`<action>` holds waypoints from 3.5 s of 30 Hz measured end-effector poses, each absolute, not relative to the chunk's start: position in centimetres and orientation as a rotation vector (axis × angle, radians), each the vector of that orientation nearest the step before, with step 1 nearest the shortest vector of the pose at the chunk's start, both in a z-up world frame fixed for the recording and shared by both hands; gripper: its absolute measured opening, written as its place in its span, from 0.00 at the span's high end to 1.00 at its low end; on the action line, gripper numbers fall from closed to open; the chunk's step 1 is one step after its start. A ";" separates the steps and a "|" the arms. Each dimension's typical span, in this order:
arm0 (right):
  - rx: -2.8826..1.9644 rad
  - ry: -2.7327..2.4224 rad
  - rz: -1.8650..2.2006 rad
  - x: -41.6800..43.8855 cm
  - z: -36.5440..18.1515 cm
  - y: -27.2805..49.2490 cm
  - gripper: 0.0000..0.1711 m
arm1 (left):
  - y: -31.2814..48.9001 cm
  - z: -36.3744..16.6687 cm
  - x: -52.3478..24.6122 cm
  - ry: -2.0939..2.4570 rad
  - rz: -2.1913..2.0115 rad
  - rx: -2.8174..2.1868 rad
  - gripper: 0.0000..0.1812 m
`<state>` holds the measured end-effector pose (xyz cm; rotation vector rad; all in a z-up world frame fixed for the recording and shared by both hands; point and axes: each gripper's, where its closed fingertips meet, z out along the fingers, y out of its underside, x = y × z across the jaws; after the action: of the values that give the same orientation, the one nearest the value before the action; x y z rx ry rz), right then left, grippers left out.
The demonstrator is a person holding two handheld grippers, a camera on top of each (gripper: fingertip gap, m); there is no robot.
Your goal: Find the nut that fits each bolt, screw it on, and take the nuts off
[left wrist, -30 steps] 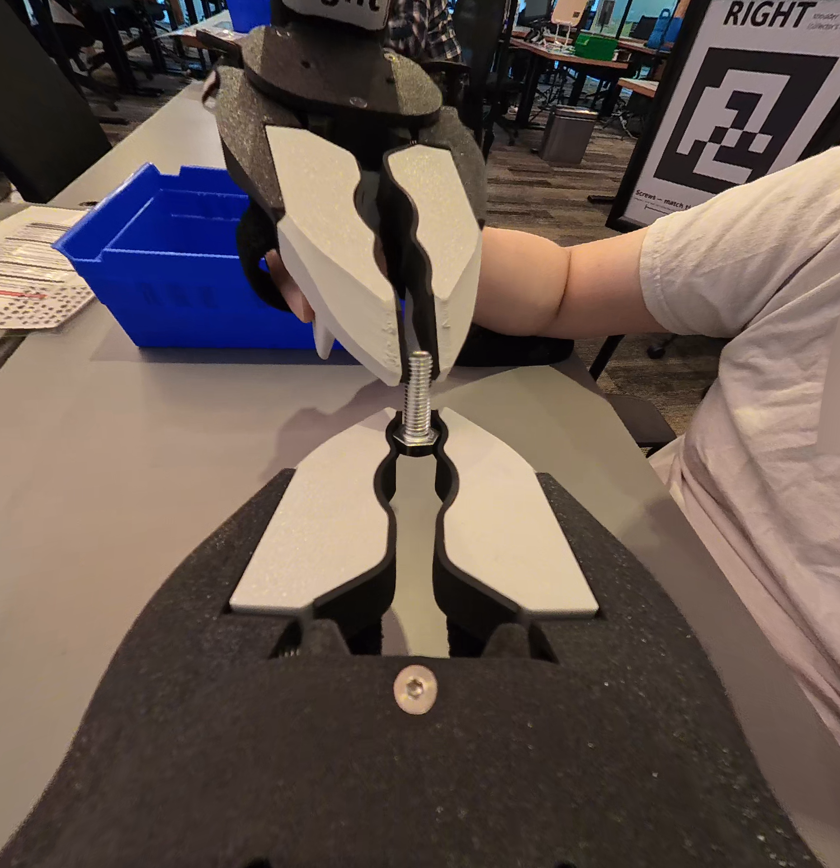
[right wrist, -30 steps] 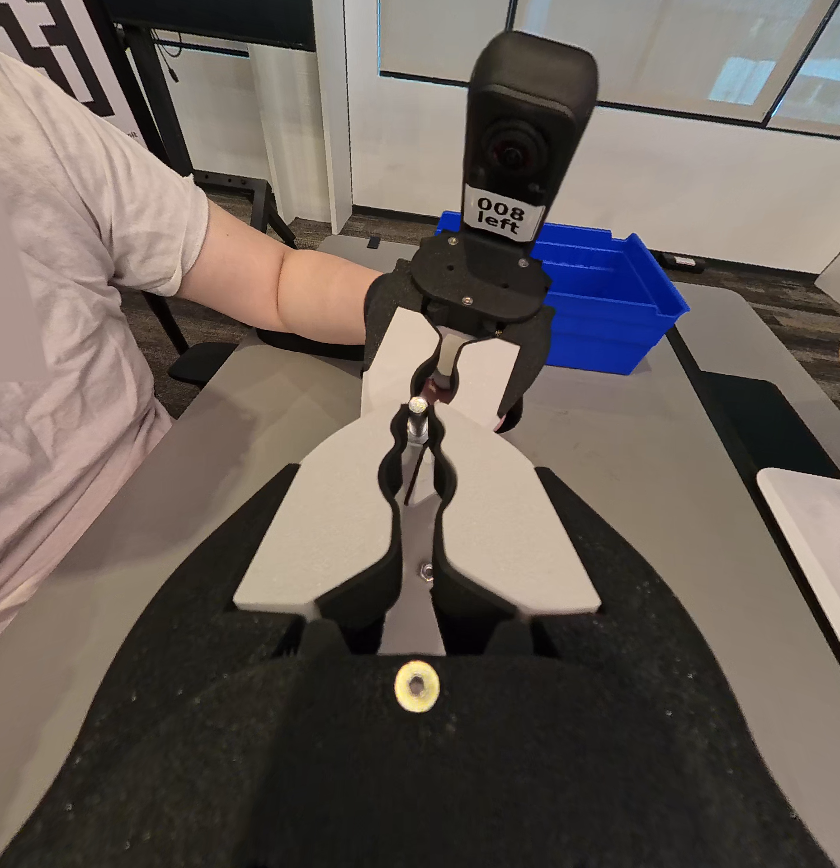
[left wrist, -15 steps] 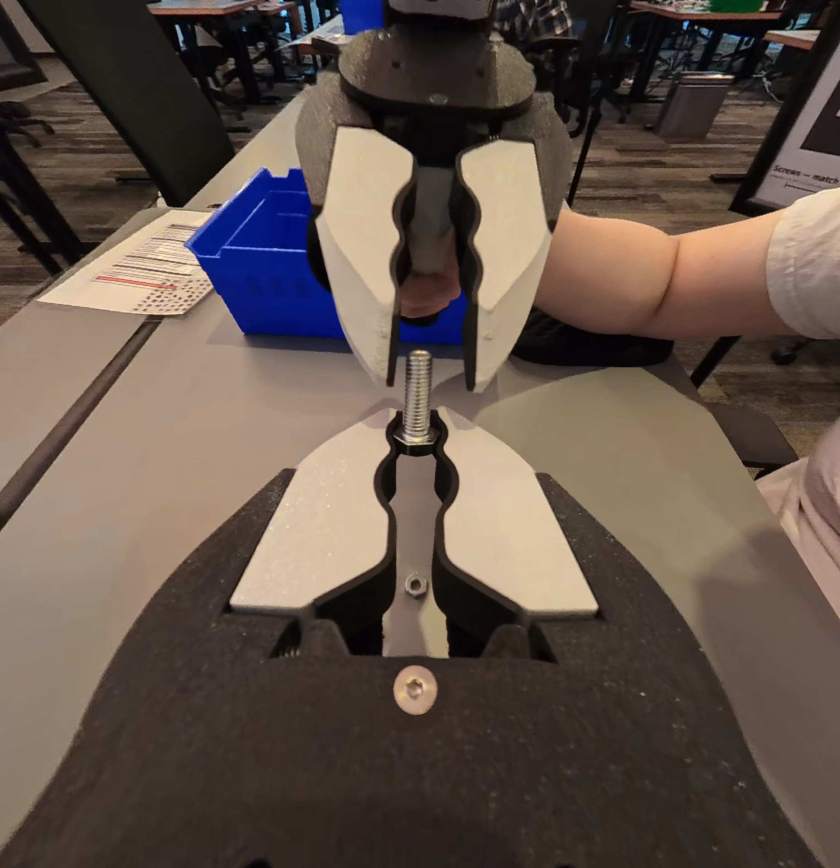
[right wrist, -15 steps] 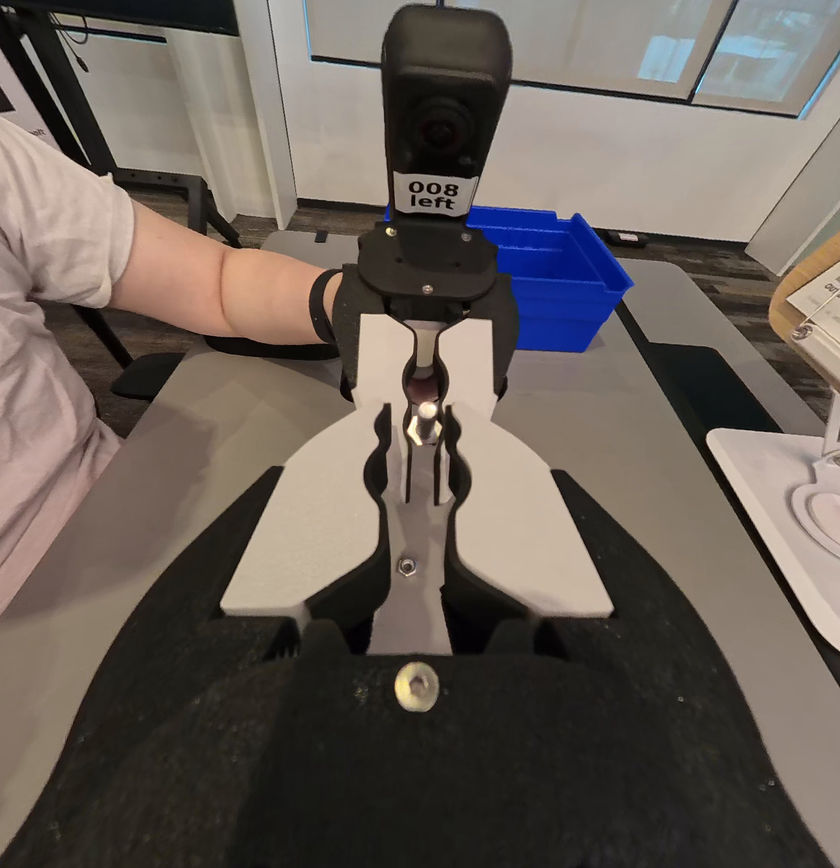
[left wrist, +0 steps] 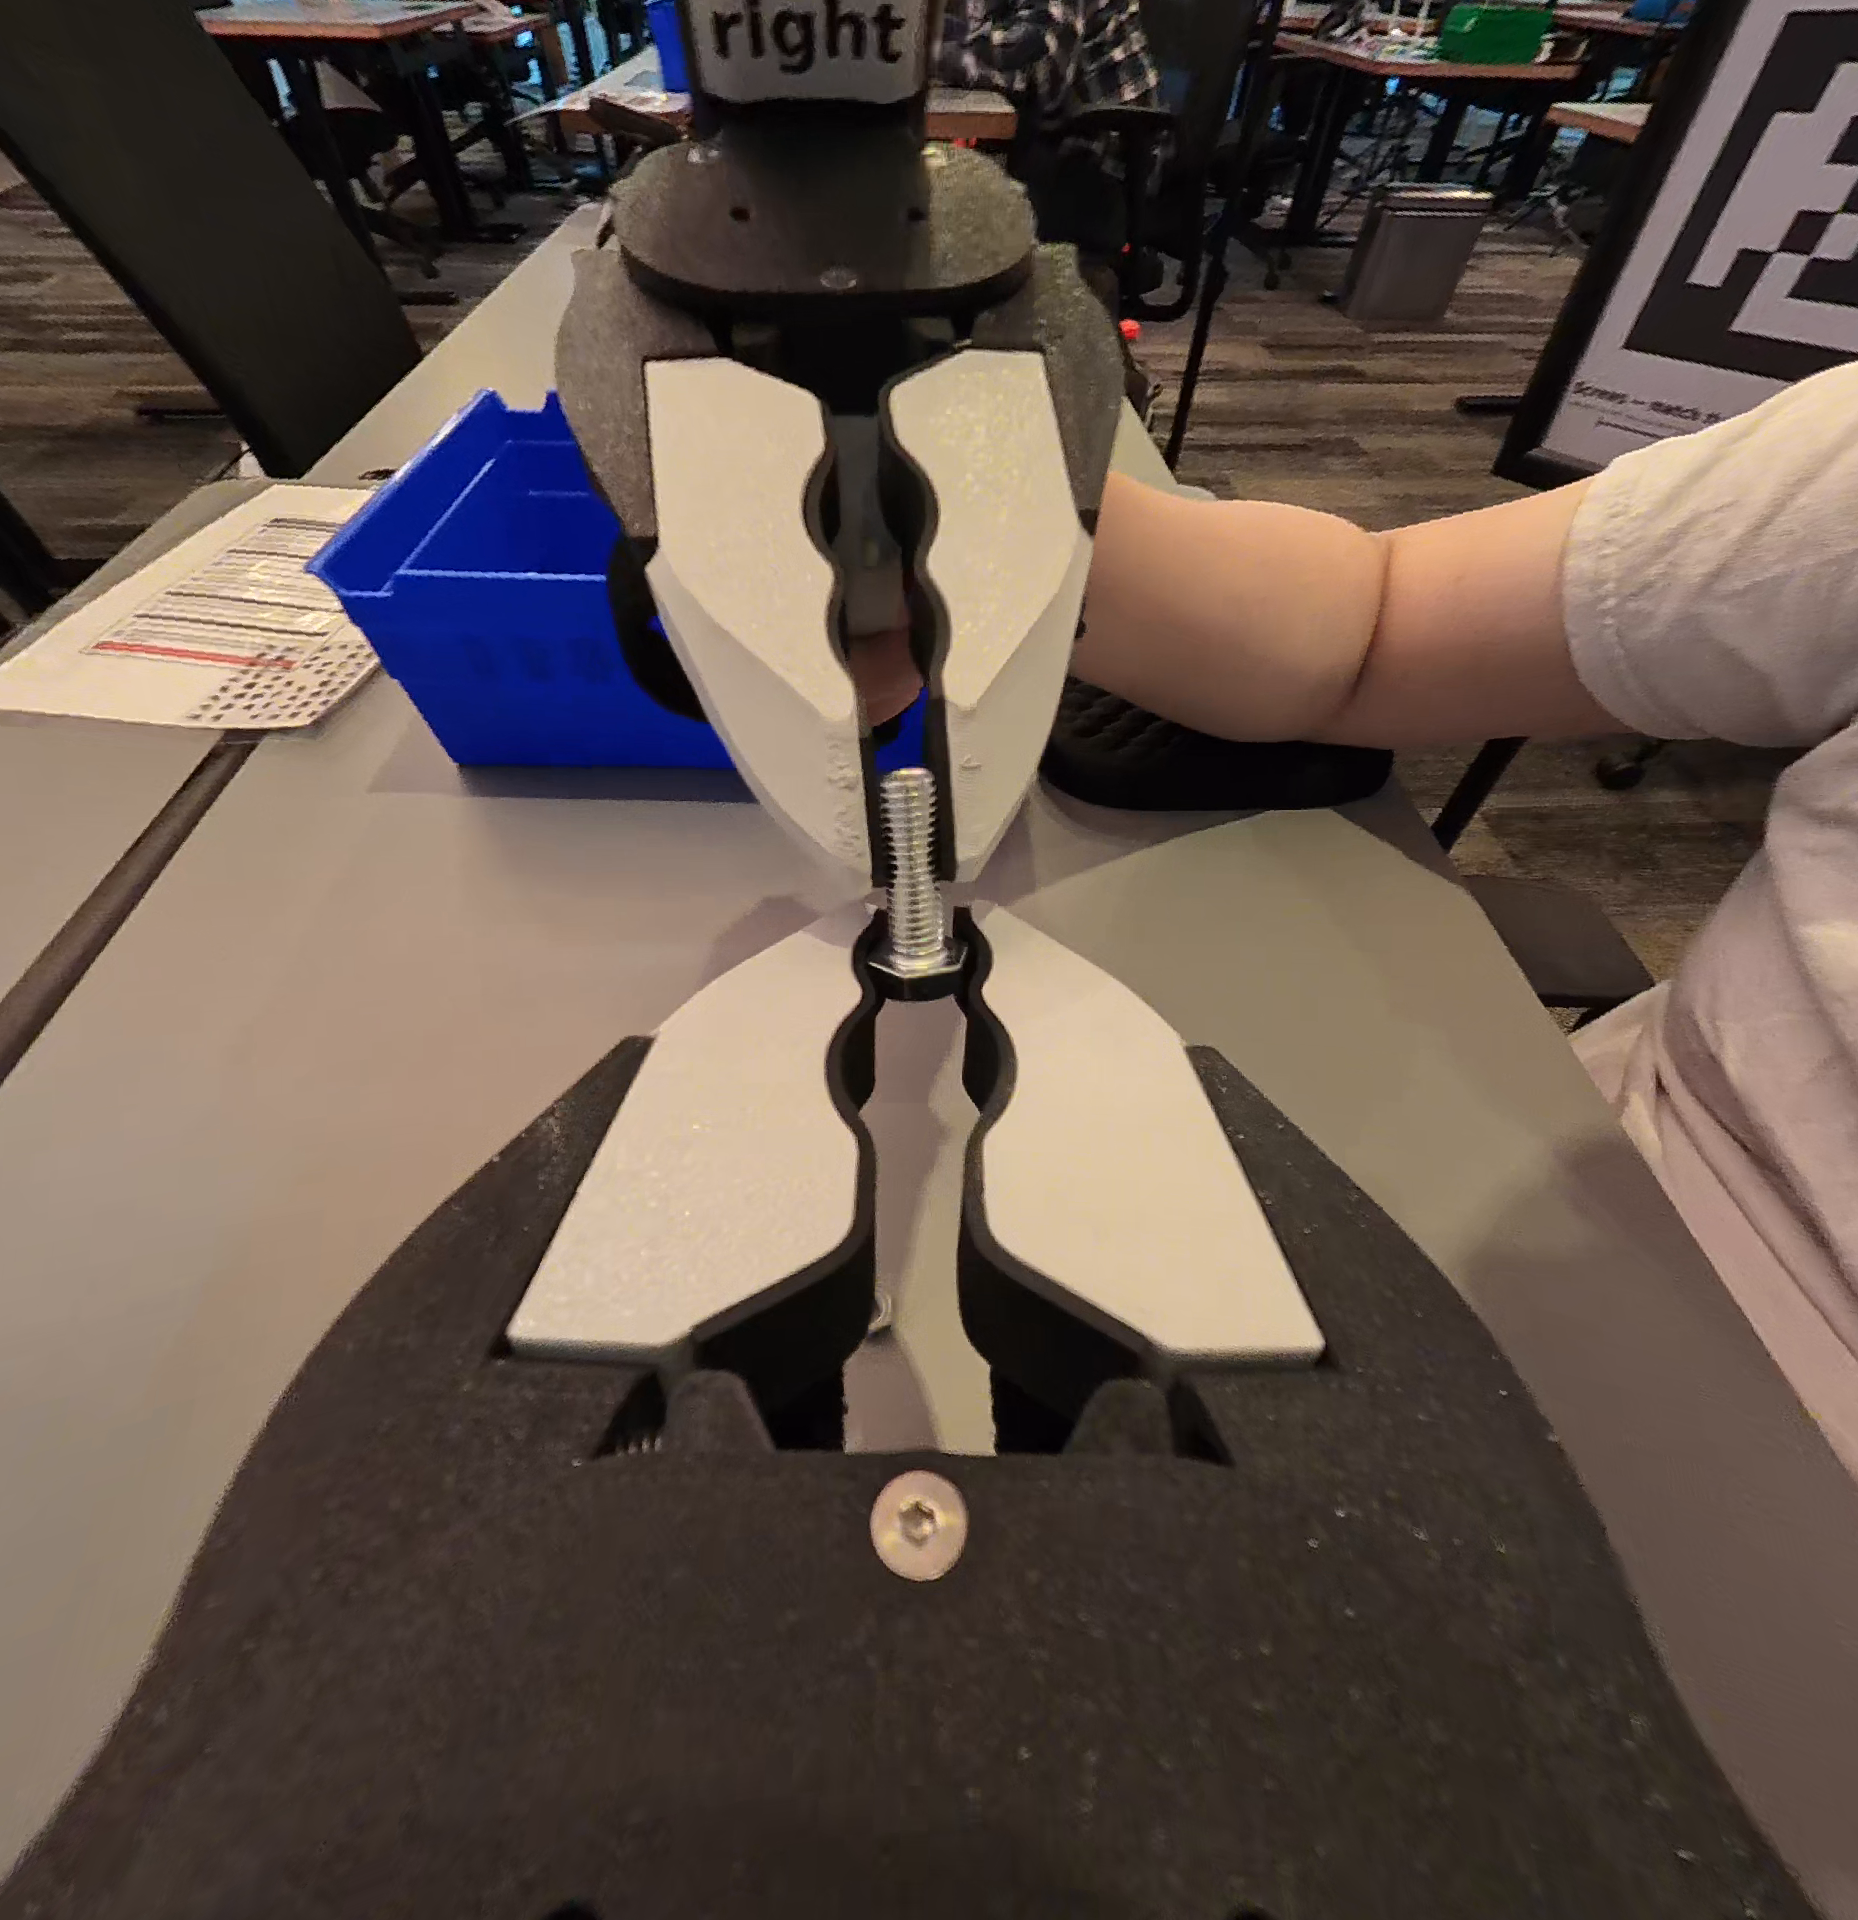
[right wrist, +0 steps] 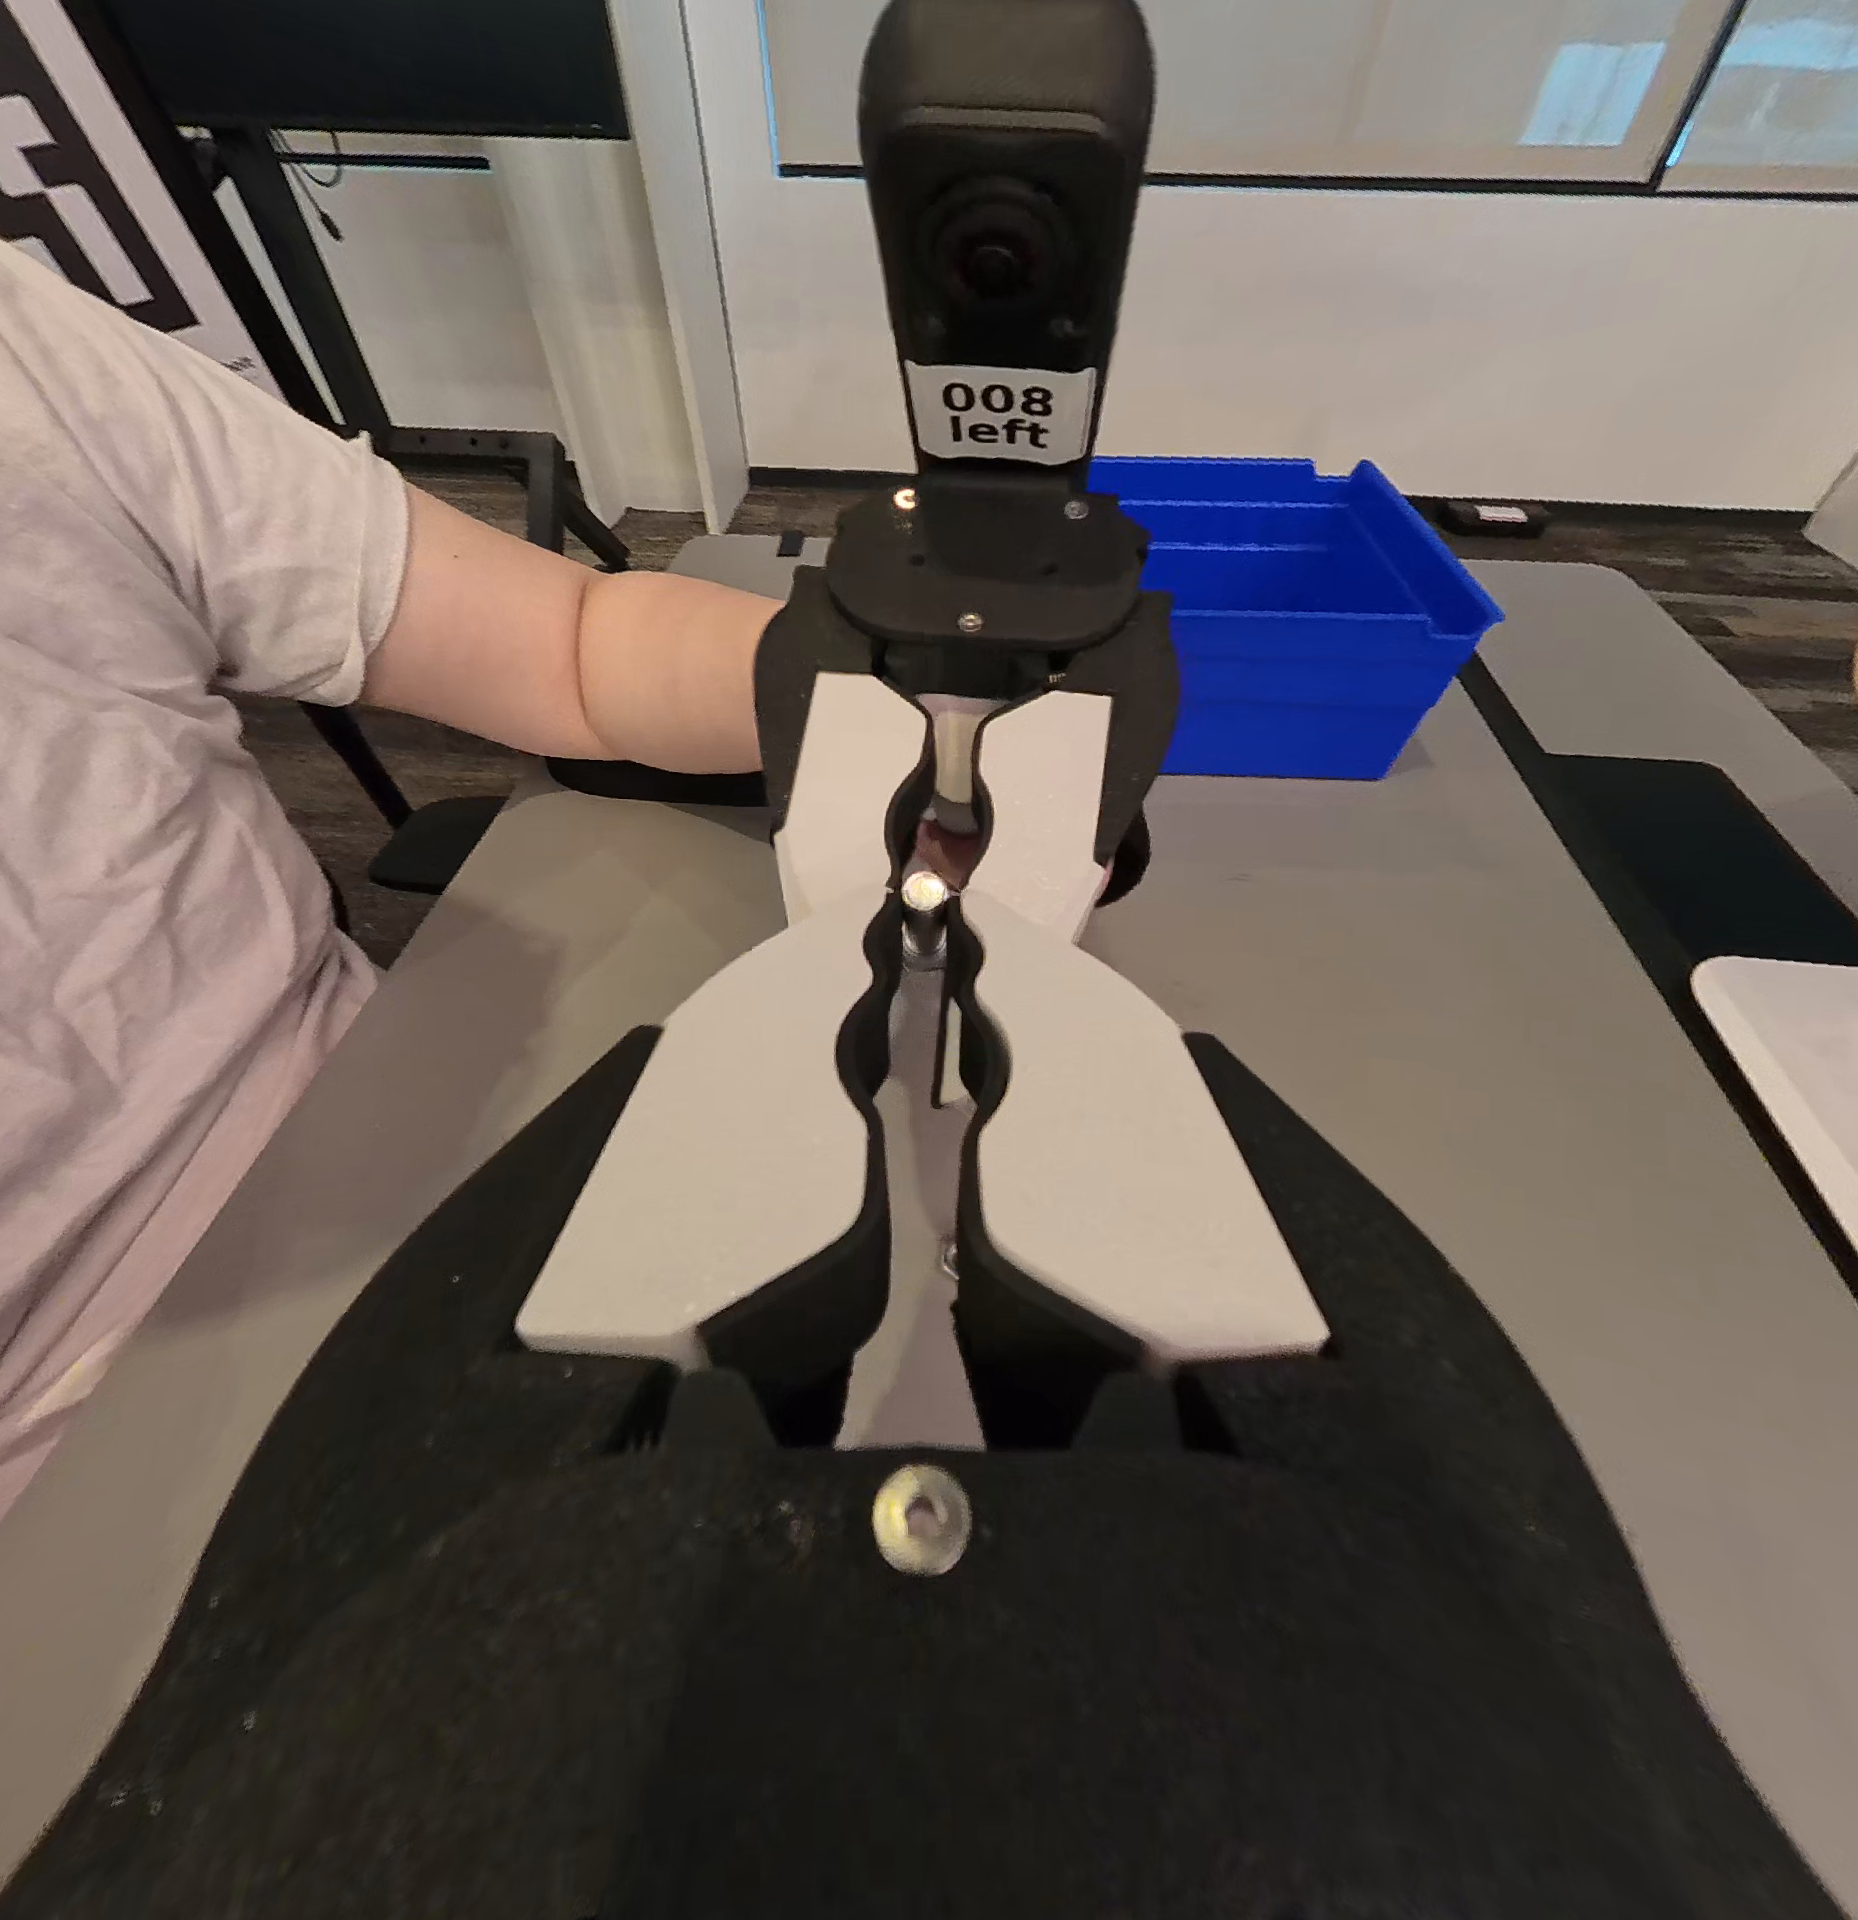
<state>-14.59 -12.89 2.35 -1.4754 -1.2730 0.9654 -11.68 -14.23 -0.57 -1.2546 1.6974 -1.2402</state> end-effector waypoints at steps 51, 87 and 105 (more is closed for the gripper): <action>-2.001 -1.789 0.370 -14.9 -15.5 -11.6 0.89 | -3.6 5.1 -19.6 1.435 -0.852 -1.367 0.95; -1.409 -1.433 0.510 -14.2 3.5 -13.5 0.92 | -12.9 -2.2 -12.5 1.846 -0.885 -1.195 0.95; -1.249 -1.792 0.440 -15.4 0.6 -17.7 0.92 | -18.1 -3.9 -14.0 2.143 -0.995 -0.988 0.95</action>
<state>-15.43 -17.74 0.55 -1.2493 -1.7923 0.4397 -13.97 -18.06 -3.92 -0.9882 2.1434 -0.9946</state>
